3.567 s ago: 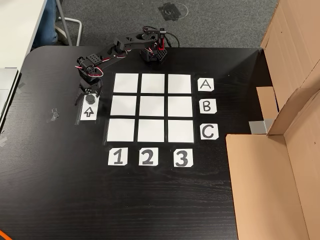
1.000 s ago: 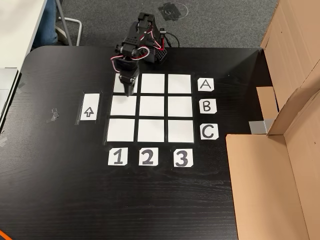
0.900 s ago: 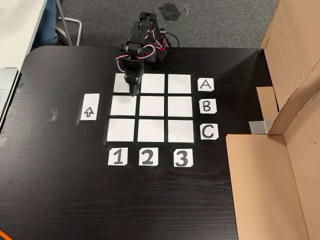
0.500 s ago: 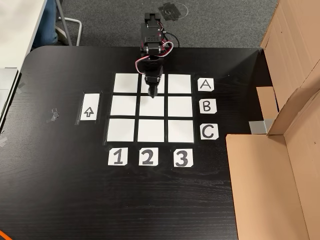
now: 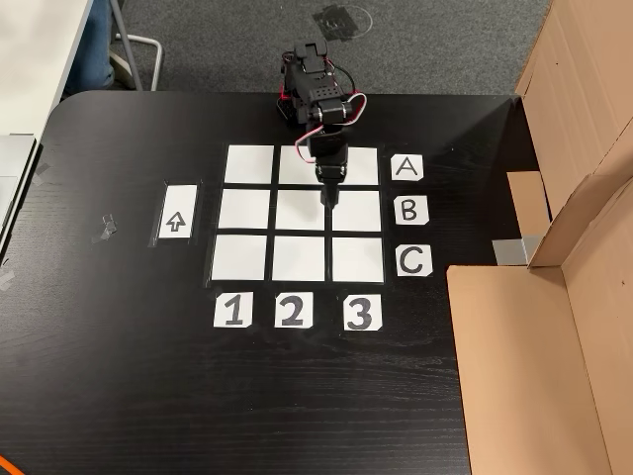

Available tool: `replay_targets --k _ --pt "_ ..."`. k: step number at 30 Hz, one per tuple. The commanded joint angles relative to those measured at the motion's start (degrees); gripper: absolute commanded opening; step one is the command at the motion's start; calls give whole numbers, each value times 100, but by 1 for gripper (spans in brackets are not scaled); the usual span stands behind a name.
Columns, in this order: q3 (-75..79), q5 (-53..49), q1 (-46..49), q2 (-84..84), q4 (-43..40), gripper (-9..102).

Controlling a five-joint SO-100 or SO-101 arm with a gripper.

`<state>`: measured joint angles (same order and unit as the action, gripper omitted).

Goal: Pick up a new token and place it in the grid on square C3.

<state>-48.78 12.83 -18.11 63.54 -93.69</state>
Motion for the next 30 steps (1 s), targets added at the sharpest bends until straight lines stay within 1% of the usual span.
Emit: replay_targets --k 1,20,30 --pt "545 70 -141 -193 -18 -1" --pt "2953 114 -211 -2294 53 -1" --pt "3472 114 -193 -2830 413 -1"
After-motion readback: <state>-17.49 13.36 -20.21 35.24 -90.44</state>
